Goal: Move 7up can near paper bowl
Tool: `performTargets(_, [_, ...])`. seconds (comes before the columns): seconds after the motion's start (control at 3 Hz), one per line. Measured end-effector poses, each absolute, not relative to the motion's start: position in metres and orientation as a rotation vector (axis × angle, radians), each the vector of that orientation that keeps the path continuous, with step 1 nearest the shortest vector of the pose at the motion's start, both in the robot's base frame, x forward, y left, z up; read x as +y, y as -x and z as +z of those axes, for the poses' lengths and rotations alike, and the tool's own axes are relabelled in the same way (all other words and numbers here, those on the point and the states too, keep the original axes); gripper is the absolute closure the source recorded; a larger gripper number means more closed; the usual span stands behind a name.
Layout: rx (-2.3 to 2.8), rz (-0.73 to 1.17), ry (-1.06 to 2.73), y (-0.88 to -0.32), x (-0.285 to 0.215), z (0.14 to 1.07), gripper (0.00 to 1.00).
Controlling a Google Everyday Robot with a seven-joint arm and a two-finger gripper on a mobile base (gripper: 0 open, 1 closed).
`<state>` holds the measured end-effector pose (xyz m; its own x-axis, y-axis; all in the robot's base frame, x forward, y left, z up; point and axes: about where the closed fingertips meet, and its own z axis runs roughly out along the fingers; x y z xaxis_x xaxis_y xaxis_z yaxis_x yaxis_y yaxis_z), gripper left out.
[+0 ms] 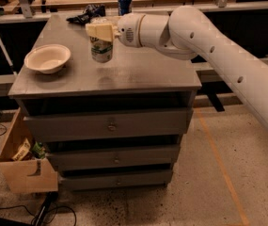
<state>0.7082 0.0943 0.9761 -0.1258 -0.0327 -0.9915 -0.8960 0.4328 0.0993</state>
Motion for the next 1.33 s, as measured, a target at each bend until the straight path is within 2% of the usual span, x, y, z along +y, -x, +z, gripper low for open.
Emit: performTargets(1.33, [1.433, 0.955, 0.997, -0.688, 0.145, 0.935, 1.0])
